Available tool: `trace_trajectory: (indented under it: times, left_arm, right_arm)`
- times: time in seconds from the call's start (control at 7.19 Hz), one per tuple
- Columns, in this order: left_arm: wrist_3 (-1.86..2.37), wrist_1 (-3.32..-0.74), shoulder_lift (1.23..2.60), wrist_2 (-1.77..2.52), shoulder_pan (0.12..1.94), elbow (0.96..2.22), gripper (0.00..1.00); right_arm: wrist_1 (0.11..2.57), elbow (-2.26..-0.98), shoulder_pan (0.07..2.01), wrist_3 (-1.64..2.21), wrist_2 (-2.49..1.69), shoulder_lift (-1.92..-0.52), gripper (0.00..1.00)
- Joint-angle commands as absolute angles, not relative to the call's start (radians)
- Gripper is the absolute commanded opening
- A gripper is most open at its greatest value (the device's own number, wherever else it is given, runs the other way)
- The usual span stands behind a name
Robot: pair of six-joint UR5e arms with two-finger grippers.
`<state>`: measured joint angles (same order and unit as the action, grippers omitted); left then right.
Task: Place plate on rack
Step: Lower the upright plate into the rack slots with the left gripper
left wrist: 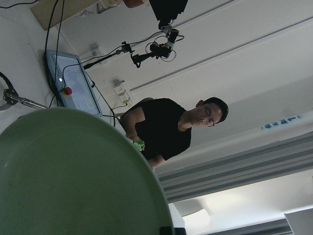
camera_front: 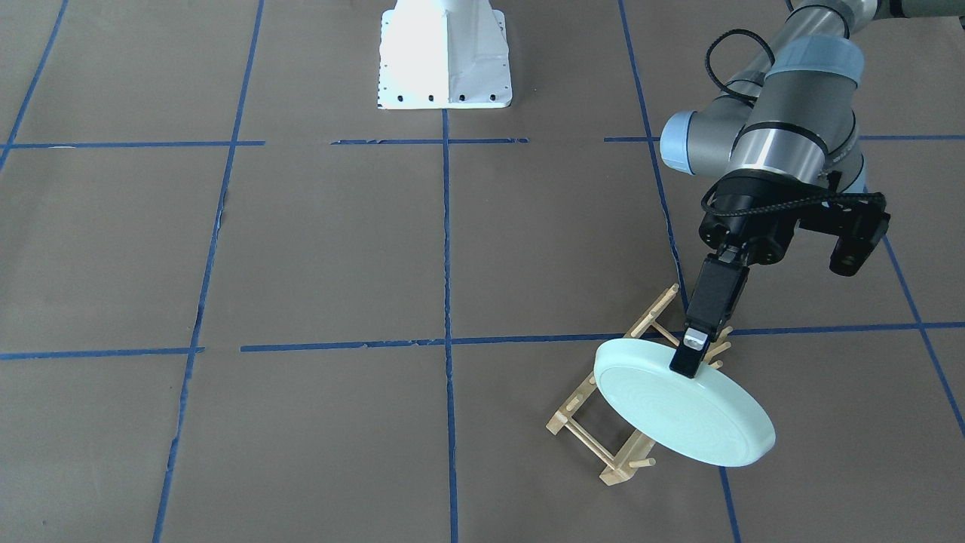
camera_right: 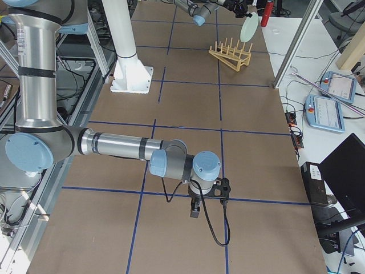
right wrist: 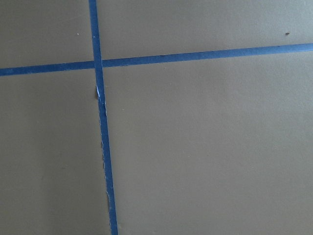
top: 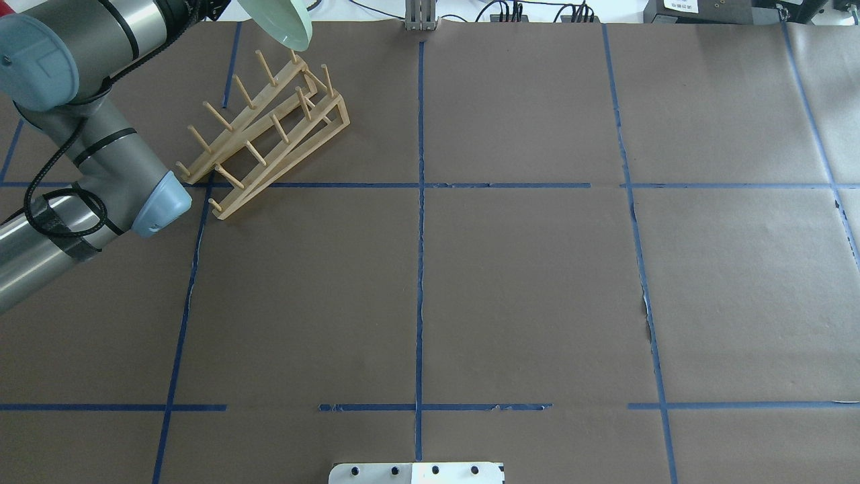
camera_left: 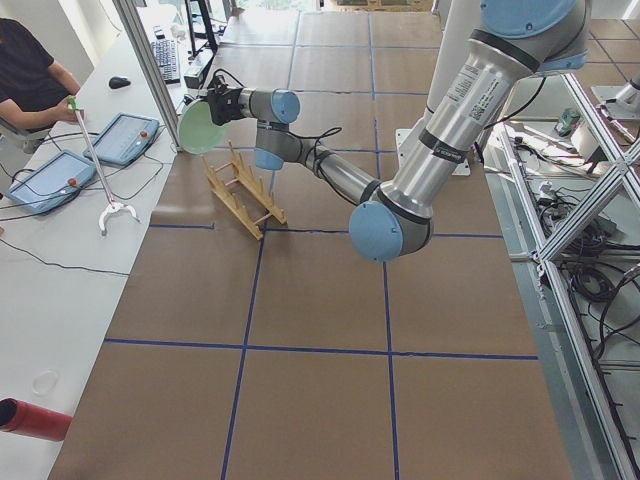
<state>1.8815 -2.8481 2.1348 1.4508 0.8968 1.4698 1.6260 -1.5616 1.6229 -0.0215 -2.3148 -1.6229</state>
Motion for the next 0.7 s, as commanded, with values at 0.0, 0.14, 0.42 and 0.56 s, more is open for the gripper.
trace_trajectory:
  times: [0.0,0.14,0.42,0.56]
  left_arm:
    - [1.897,-2.867,2.128,1.447,0.877,1.470,0.00]
    - [1.901,-2.865,2.126,1.447,0.874,1.463,0.00]
    - [1.904,-2.865,2.128,1.447,0.868,1.439,0.00]
    - [1.905,-2.865,2.129,1.447,0.867,1.431,0.00]
  right_arm:
    - [1.626,-1.562,1.623,-0.021,-2.315,-1.623,1.00]
    - [1.626,-1.562,1.623,-0.021,-2.315,-1.623,1.00]
    - [1.626,-1.562,1.623,-0.021,-2.315,-1.623,1.00]
    - [1.626,-1.562,1.623,-0.021,-2.315,-1.623,1.00]
